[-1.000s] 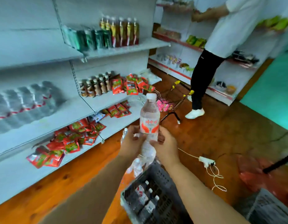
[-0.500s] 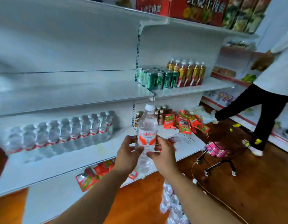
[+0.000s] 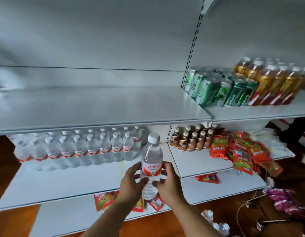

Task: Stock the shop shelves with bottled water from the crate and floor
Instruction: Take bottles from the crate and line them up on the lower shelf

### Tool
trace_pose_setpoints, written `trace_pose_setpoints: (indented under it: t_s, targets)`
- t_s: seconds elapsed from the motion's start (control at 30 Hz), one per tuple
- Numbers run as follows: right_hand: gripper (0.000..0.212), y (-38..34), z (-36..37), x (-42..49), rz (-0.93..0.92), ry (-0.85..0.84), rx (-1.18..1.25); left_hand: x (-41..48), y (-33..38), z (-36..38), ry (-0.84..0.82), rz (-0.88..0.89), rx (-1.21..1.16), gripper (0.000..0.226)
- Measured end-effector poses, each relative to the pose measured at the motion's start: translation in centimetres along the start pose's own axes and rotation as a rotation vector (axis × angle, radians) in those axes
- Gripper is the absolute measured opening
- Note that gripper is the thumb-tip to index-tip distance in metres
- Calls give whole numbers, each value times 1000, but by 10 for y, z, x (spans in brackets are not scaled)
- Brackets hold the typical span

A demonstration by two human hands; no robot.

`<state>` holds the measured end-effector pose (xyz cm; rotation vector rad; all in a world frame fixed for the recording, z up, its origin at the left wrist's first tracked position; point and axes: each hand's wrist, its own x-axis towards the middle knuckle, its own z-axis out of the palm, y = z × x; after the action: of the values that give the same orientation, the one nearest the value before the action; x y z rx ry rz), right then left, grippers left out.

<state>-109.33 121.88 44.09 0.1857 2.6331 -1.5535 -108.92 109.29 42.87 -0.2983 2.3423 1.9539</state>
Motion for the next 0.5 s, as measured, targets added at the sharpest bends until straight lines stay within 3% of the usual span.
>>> trace_pose_setpoints:
  t_s: [0.23, 0.5]
  targets:
    - [54, 55, 13, 118, -29, -121, -9, 104, -44, 40, 112, 1, 18, 49]
    - [54, 145, 81, 212, -104, -112, -19, 199, -147, 61, 160, 31, 32, 48]
